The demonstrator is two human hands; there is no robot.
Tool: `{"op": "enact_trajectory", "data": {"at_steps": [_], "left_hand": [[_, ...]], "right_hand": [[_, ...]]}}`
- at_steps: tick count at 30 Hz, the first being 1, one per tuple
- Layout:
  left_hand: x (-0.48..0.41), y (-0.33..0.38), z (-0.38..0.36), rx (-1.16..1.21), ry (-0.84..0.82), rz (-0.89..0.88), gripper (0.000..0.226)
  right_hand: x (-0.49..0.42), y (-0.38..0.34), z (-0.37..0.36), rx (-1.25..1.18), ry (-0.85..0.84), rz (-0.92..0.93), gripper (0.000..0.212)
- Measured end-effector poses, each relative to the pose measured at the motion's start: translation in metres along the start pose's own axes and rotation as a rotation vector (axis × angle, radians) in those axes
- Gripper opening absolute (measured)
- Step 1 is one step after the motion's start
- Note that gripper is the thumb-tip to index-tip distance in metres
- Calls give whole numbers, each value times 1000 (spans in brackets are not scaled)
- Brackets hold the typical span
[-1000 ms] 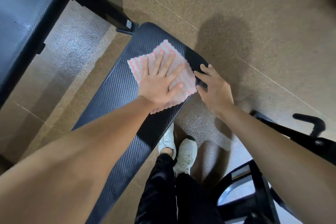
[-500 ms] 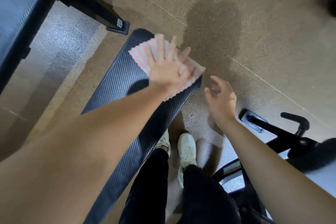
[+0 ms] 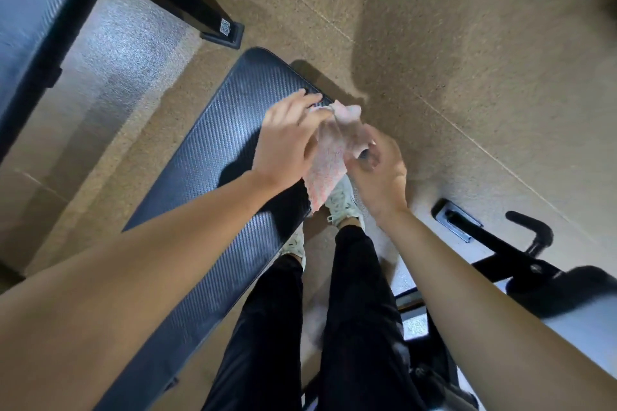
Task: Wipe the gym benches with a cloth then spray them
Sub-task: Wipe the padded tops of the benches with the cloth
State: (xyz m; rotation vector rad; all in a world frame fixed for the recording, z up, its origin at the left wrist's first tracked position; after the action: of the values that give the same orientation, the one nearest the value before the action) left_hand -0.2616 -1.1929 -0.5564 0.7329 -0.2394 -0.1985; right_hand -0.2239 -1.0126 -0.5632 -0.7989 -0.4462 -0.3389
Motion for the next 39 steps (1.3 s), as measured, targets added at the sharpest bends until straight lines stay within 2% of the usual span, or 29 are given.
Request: {"op": "enact_trajectory", "data": {"at_steps": [3, 5, 7, 9, 12, 15, 18, 23, 28, 31, 34, 36, 39], "left_hand": [[21, -19, 18, -93, 169, 276, 38], [42, -30, 23, -111, 211, 450, 43], [62, -35, 22, -101, 216, 577, 51], [74, -36, 18, -104, 175, 640, 58], [81, -39, 14, -71, 121, 668, 65], [82, -43, 15, -10, 117, 682, 66], [83, -44, 14, 25, 104, 706, 69], [85, -47, 19, 119, 115, 714, 73], [88, -49, 20, 157, 110, 681, 80], [89, -50, 17, 177, 156, 672, 80], [91, -53, 17, 202, 194, 632, 74], [94, -56, 18, 258, 247, 591, 66], [105, -62, 26, 386, 365, 620, 60]], "right_hand": [[1, -17, -27, 193, -112, 89, 81], [-4, -23, -45, 286, -199, 58, 93], [-13, -27, -52, 324, -240, -26, 93], [-28, -31, -51, 350, -212, -68, 82], [-58, -36, -48, 385, -188, 5, 56], [-85, -45, -46, 398, -298, 70, 30], [-104, -67, -47, 302, -370, 70, 32], [-136, -109, -76, 281, -428, 123, 36], [-155, -147, -100, 391, -518, 290, 37], [-157, -169, -114, 471, -603, 475, 21], [-153, -192, -131, 670, -666, 567, 28], [-148, -202, -144, 775, -707, 572, 40], [-132, -212, -159, 864, -746, 595, 35]]}}
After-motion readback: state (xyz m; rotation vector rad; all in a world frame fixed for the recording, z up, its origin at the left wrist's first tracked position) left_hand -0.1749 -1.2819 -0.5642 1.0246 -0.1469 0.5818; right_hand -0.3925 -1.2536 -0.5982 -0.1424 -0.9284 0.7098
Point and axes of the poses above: each hand's wrist, its own x-axis away from the middle knuckle, its own z-axis out of the back of the hand, y = z × x, the point moved 5 cm from there along -x, towards the middle knuckle, and after that the axes turned 15 degrees about x, right-handed, at the moved point
